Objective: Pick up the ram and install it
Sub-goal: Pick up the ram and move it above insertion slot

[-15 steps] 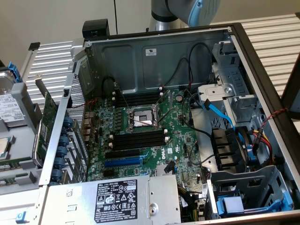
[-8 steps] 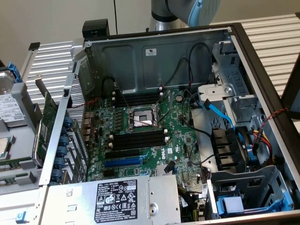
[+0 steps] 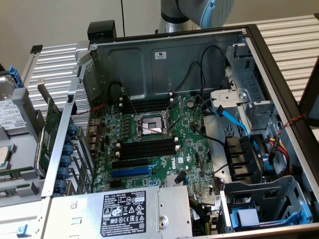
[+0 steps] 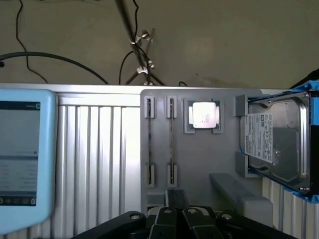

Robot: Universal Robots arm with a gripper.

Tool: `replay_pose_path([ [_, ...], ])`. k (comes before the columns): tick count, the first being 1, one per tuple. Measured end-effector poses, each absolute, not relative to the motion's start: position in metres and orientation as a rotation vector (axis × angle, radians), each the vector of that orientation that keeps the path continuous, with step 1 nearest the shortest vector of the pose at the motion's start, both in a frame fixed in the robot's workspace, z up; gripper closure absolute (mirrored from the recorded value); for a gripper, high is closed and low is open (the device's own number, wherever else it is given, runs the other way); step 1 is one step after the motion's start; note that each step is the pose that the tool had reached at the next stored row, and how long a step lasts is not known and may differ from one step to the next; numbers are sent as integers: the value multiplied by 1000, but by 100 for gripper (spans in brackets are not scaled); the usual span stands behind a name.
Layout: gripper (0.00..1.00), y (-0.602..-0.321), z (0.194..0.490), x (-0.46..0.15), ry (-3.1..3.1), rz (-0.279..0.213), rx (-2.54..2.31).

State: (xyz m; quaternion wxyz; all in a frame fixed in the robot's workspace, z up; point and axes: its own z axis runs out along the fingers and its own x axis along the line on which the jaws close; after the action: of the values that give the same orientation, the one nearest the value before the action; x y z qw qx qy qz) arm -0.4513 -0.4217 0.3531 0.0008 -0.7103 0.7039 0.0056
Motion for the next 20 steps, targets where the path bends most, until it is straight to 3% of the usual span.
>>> replay_pose_path([
  [20,89,-422,337,-451,2206,26,-2226],
])
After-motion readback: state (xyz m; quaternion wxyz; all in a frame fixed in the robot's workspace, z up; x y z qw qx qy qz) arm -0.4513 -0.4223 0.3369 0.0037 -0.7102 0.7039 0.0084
